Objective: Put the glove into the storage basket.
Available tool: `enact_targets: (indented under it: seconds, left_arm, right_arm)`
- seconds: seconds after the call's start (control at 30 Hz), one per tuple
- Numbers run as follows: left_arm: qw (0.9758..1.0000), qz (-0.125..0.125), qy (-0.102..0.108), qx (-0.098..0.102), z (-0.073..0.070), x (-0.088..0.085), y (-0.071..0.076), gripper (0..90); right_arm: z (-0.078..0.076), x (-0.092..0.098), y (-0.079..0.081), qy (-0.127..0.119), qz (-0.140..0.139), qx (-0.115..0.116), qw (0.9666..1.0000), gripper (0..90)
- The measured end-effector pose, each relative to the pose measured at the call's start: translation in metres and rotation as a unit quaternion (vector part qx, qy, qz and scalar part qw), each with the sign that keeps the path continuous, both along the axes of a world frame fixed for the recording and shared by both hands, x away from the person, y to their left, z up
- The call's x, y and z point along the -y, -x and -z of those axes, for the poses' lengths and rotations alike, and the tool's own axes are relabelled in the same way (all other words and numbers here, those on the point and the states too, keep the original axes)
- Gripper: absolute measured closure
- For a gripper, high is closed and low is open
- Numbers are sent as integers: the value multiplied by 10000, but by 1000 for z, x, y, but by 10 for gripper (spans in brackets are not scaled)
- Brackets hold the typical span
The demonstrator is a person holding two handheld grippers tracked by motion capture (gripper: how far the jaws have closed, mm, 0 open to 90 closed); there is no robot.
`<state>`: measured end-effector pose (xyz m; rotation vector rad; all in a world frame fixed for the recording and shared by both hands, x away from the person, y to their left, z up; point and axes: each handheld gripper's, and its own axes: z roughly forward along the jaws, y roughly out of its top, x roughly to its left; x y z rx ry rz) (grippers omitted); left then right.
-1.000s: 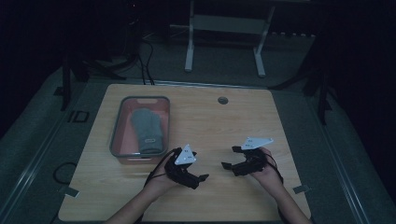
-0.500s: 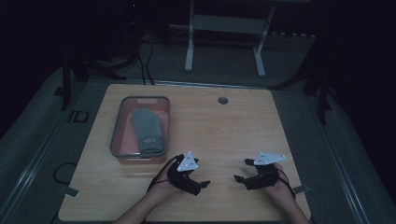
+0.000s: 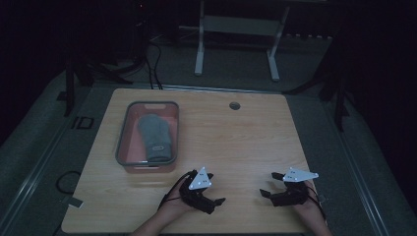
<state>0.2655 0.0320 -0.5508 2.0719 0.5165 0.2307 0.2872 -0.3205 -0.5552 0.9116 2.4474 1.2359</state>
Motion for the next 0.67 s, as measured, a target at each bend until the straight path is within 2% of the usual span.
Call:
enact_targets:
  seconds: [0.07,0.27,0.37,0.67]
  left_arm:
    - [10000,10,-44,-64,1,0,-1,104]
    - [9998,-71,72,-155,3,-2,-1,104]
    - [9998,-96,87,-117,4,-3,0,104]
    - [9999,-45,91,-113,4,-3,0,103]
  right_arm:
    - [0,5,0,-38,55,20,10000,141]
    - [1,12,-1,-14,125,111,9999,141]
    - [3,13,-2,67,151,155,9997,140]
    - [3,16,-3,-16,218,199,9996,141]
